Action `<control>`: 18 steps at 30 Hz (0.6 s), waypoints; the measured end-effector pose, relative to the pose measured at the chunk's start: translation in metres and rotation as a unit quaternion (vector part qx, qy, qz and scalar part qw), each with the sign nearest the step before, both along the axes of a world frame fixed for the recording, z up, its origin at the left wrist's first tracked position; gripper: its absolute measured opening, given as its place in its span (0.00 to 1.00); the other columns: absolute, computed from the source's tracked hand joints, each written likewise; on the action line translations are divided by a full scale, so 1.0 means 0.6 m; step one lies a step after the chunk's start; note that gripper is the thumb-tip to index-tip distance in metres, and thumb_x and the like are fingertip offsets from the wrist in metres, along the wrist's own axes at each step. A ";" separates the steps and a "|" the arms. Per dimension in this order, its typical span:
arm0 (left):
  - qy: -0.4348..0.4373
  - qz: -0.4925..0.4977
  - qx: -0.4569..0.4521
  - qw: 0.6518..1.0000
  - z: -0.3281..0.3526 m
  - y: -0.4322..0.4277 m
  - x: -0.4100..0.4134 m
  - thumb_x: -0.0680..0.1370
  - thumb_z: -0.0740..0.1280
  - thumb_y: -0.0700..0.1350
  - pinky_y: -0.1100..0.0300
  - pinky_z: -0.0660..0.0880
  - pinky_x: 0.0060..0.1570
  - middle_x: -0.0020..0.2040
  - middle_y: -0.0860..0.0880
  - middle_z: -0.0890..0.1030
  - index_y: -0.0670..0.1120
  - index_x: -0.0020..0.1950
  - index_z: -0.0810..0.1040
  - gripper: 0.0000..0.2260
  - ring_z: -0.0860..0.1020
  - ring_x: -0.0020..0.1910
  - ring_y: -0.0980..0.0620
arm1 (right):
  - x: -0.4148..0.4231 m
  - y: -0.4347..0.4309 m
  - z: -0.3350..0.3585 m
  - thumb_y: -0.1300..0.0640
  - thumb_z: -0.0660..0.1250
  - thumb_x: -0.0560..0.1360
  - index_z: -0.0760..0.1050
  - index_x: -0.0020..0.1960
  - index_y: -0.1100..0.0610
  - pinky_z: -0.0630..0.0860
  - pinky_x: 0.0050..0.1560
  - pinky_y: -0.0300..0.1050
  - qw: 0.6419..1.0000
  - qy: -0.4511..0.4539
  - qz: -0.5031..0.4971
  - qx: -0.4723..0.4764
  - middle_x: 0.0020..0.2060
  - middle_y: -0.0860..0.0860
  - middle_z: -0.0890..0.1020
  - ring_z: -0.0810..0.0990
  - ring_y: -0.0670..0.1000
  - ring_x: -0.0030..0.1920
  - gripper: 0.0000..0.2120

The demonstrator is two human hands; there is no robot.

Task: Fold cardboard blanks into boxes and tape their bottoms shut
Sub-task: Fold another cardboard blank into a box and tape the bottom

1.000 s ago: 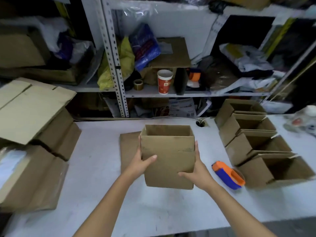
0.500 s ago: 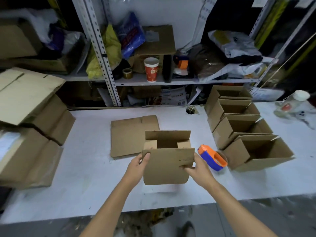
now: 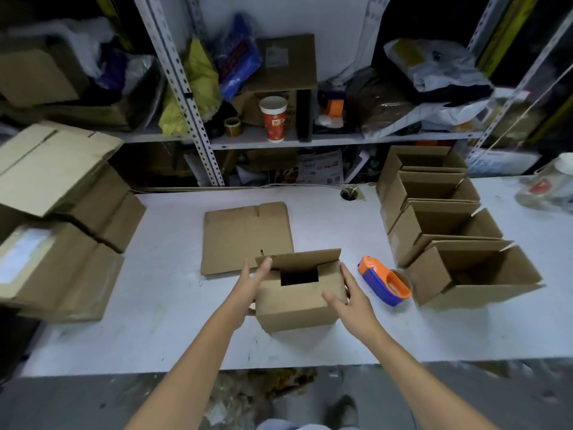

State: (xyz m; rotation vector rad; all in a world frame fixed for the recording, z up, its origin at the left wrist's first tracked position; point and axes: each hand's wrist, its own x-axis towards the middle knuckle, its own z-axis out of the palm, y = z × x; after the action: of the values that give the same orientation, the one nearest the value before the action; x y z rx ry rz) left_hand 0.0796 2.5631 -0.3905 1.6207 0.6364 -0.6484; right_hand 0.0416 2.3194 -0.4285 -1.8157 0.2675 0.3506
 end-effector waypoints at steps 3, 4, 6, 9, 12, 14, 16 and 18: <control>0.041 0.029 -0.040 0.998 0.014 -0.010 0.018 0.68 0.61 0.78 0.39 0.77 0.57 0.63 0.48 0.78 0.56 0.69 0.72 0.37 0.77 0.59 0.39 | -0.002 -0.006 -0.009 0.49 0.71 0.77 0.54 0.80 0.40 0.68 0.72 0.46 1.000 -0.001 0.003 0.011 0.75 0.40 0.65 0.66 0.44 0.74 0.38; 0.034 0.038 -0.040 0.998 0.011 -0.011 0.020 0.72 0.63 0.73 0.40 0.77 0.57 0.60 0.49 0.80 0.55 0.67 0.74 0.31 0.78 0.58 0.40 | -0.001 -0.007 -0.009 0.49 0.72 0.76 0.55 0.79 0.40 0.69 0.72 0.48 1.000 -0.001 -0.001 0.014 0.75 0.41 0.67 0.67 0.45 0.74 0.38; -0.006 0.047 -0.009 0.999 -0.007 -0.009 0.014 0.77 0.68 0.61 0.45 0.78 0.56 0.62 0.49 0.79 0.53 0.74 0.69 0.28 0.79 0.57 0.45 | 0.004 -0.010 -0.010 0.50 0.73 0.76 0.54 0.80 0.41 0.71 0.70 0.47 1.000 0.001 -0.007 0.025 0.72 0.39 0.69 0.69 0.46 0.72 0.39; -0.055 0.062 0.000 0.997 -0.027 -0.009 -0.009 0.78 0.70 0.53 0.55 0.79 0.48 0.60 0.50 0.80 0.52 0.76 0.67 0.28 0.81 0.54 0.51 | 0.013 -0.013 -0.001 0.53 0.72 0.77 0.47 0.81 0.45 0.69 0.66 0.42 0.999 0.030 0.015 0.032 0.68 0.39 0.66 0.67 0.44 0.69 0.44; -0.090 0.064 0.004 0.994 -0.027 -0.023 -0.019 0.80 0.67 0.52 0.63 0.75 0.41 0.58 0.52 0.80 0.52 0.75 0.68 0.24 0.80 0.52 0.55 | 0.034 -0.011 0.005 0.47 0.68 0.79 0.47 0.82 0.46 0.67 0.66 0.43 0.998 0.057 0.011 0.039 0.73 0.42 0.66 0.66 0.47 0.71 0.40; -0.101 0.050 0.004 0.994 -0.026 -0.030 -0.018 0.82 0.65 0.53 0.64 0.74 0.41 0.57 0.53 0.80 0.53 0.74 0.70 0.21 0.80 0.53 0.55 | 0.048 0.000 0.009 0.42 0.58 0.82 0.48 0.82 0.46 0.64 0.68 0.45 0.995 0.086 -0.027 0.038 0.76 0.47 0.64 0.64 0.52 0.74 0.33; -0.103 0.034 0.003 0.994 -0.028 -0.037 -0.017 0.83 0.61 0.54 0.62 0.75 0.44 0.60 0.52 0.80 0.56 0.74 0.70 0.18 0.79 0.55 0.55 | 0.054 0.010 0.007 0.43 0.51 0.84 0.48 0.82 0.46 0.64 0.68 0.46 0.996 0.082 -0.042 0.016 0.77 0.50 0.64 0.65 0.53 0.74 0.28; -0.101 0.029 0.002 0.995 -0.035 -0.047 -0.017 0.84 0.58 0.55 0.56 0.77 0.55 0.64 0.51 0.78 0.57 0.75 0.68 0.19 0.77 0.59 0.52 | 0.051 0.010 0.006 0.45 0.51 0.85 0.51 0.81 0.47 0.65 0.65 0.44 0.997 0.064 -0.050 0.006 0.74 0.50 0.67 0.68 0.52 0.71 0.26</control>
State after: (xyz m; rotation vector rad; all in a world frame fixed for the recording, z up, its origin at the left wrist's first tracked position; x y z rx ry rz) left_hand 0.0692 2.5348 -0.4117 1.6407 0.5344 -0.4352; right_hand 0.0725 2.3256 -0.4251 -1.7637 0.4427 0.3986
